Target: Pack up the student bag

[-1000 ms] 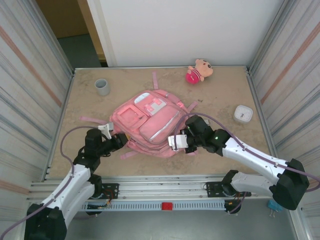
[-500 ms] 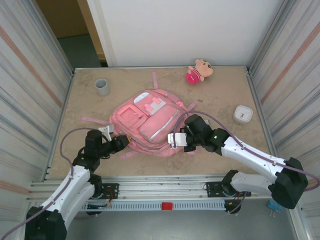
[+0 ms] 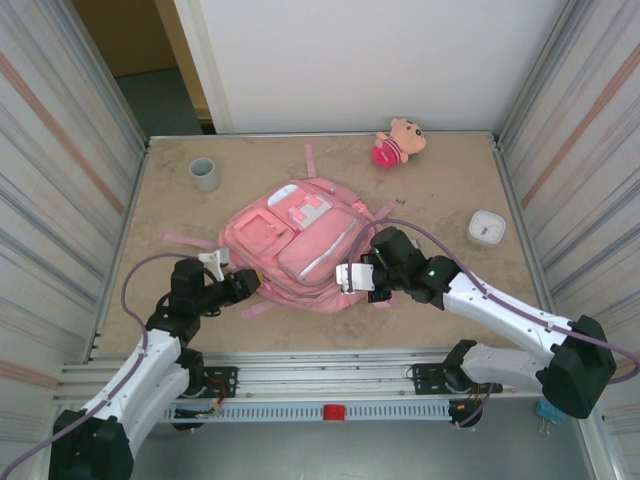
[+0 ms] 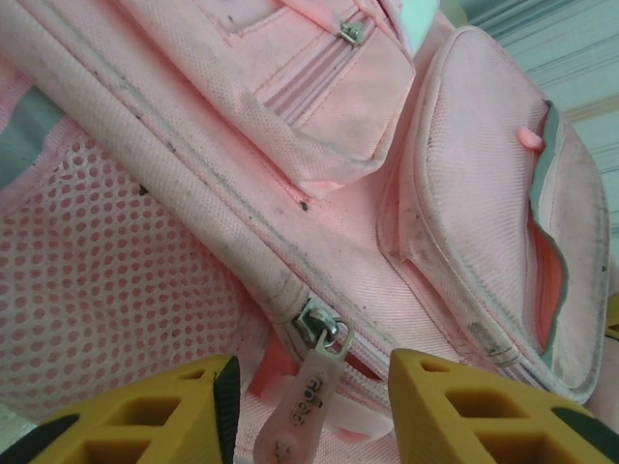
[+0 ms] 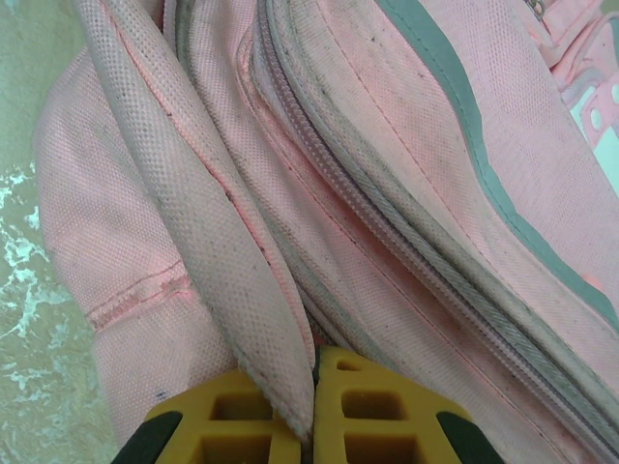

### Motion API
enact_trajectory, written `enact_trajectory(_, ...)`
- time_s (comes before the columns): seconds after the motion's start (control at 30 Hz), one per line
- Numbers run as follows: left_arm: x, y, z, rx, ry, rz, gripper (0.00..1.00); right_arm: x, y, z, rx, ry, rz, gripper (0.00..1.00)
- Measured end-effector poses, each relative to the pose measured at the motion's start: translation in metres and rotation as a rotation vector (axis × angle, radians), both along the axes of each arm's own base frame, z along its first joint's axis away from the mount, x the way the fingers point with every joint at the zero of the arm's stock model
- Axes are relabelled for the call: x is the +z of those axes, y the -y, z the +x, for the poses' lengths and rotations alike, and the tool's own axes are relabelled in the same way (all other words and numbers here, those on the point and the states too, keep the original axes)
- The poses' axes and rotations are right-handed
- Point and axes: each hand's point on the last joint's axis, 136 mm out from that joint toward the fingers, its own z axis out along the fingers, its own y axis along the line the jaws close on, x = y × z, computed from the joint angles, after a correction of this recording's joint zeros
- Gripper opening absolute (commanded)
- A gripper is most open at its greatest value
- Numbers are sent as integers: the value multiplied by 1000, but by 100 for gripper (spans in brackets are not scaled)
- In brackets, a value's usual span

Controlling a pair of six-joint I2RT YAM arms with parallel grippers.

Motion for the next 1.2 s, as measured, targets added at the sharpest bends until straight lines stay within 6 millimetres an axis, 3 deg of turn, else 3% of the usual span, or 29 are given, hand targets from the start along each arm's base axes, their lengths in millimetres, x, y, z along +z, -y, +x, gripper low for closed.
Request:
enact_trajectory(0.13, -3, 2, -1, -14, -4, 8, 19, 0, 0, 0, 1, 0, 2, 0)
enact_trajectory(0.23, -1, 3, -2, -24, 6, 14, 14, 0, 0, 0, 1, 0, 2, 0)
enact_trajectory(0.67, 2, 9, -7, -49, 7, 33, 9, 1, -1, 2, -20, -9, 16, 0)
enact_trajectory(1.0, 21, 38, -14, -164, 44, 16, 9, 7, -4, 7, -62, -13, 60, 0)
enact_trajectory(1.2, 21, 62, -27, -262, 26, 16, 9, 10, -4, 12, -97, -10, 76, 0)
